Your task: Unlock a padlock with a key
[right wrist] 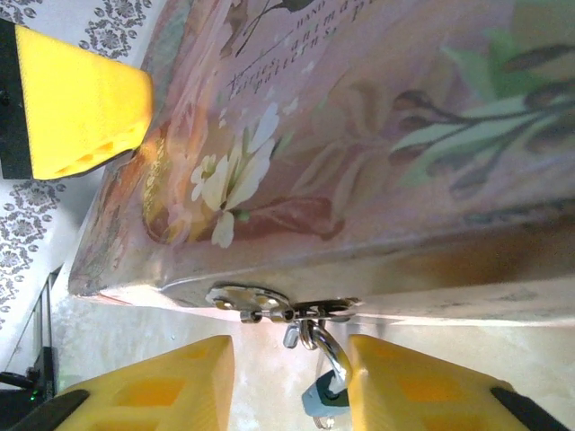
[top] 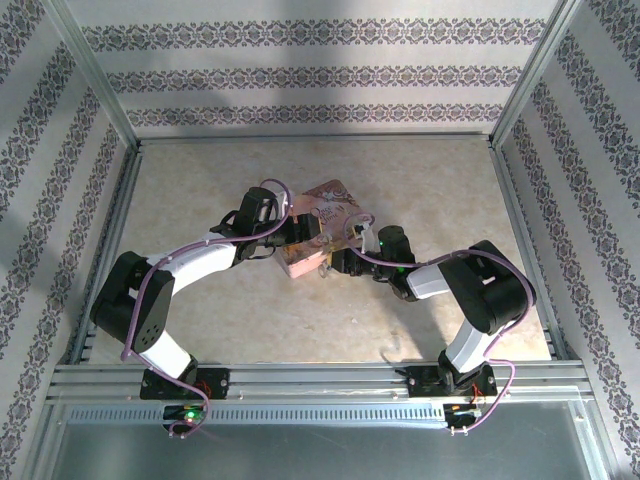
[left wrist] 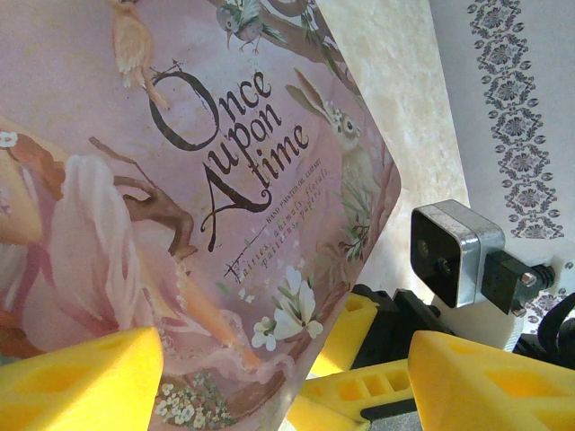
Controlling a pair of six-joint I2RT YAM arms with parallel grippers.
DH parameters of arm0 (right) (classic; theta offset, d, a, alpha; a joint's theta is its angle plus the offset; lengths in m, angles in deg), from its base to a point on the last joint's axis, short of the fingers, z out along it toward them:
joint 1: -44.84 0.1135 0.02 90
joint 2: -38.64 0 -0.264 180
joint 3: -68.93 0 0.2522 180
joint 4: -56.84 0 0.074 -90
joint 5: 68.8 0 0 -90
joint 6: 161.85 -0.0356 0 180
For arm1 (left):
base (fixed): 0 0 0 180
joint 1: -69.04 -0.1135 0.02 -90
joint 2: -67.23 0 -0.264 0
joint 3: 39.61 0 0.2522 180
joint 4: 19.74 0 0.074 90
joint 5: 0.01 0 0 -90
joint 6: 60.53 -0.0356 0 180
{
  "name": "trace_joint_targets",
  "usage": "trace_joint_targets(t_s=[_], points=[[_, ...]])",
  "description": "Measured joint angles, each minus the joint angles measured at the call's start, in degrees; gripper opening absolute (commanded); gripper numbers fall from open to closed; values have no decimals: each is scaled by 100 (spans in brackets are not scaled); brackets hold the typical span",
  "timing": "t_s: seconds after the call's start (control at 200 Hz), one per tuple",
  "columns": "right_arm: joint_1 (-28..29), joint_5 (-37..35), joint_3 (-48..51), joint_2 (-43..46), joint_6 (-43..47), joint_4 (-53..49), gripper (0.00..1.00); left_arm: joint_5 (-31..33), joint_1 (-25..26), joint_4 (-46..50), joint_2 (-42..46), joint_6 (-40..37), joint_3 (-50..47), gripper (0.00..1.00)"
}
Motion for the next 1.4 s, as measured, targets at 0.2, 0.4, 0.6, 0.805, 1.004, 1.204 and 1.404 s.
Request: trace_joint_targets(t_s=[0.2, 0.4, 0.6, 0.805, 1.004, 1.204, 1.404], points=[[-35, -2, 15, 9, -61, -20, 27, 0, -2, 24, 0, -13, 9, 73], [-37, -42, 26, 11, -103, -57, 16, 0, -2, 63, 0, -20, 22, 73], [-37, -87, 33, 17, -146, -92, 7, 0, -2, 76, 0, -31, 22, 73], [-35, -138, 76, 76, -297, -85, 2, 0, -9, 83, 4, -39, 22, 73], [-31, -260, 133, 168, -551, -50, 0, 0, -11, 83, 7, -37, 20, 73], [31, -481, 203, 247, -922, 4, 0, -2, -13, 81, 7, -37, 20, 73], [192, -844, 258, 269, -1384, 153, 0, 0, -13, 81, 7, -39, 20, 73]])
